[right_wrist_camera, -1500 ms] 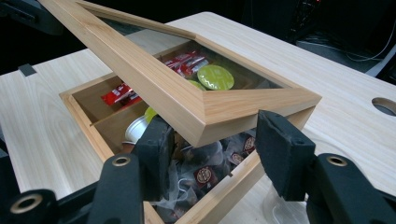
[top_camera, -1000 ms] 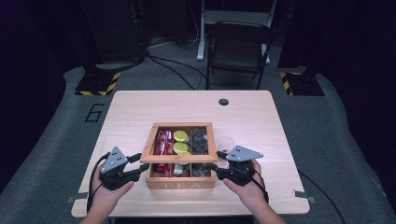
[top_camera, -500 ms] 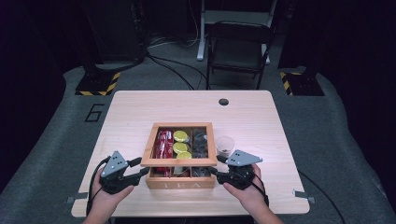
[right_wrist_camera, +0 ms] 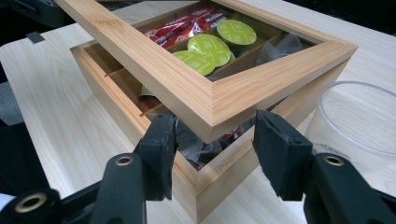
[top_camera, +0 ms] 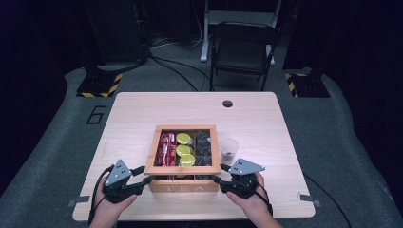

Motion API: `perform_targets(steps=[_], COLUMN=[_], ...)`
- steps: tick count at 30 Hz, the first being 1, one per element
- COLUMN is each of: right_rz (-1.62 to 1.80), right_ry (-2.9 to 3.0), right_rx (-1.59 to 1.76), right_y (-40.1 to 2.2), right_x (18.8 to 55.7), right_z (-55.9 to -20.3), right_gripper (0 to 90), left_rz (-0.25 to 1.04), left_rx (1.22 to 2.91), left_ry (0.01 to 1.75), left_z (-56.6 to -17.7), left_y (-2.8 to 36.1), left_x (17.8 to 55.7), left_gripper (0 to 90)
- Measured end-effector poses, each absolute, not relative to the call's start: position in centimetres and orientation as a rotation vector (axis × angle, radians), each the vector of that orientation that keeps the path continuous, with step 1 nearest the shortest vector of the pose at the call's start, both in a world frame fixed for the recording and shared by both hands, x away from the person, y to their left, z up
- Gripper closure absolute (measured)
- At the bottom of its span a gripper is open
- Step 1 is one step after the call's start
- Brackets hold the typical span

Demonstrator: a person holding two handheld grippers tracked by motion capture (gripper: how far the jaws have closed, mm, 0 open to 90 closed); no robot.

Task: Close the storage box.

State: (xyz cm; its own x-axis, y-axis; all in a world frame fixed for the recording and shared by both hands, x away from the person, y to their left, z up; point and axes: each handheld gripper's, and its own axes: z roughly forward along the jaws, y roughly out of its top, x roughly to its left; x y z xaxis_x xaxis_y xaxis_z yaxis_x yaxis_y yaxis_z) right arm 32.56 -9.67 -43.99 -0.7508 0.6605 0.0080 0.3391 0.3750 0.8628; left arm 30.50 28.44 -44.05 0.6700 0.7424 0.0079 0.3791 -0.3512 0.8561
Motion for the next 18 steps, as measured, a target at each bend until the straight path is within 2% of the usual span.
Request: perform_targets(steps=[18], right_rz=[1.312], right_ry=[2.317], right_rx=[0.87], right_y=[-9.71], right_x=[32.32], right_z=[-44.97], right_gripper=[49.1], left_rz=[0.483], left_rx=[1.988], left_ry=[0.874], left_z=[-45.07], left_y=[28.45], left_x=[30.4], left_gripper=[53.2])
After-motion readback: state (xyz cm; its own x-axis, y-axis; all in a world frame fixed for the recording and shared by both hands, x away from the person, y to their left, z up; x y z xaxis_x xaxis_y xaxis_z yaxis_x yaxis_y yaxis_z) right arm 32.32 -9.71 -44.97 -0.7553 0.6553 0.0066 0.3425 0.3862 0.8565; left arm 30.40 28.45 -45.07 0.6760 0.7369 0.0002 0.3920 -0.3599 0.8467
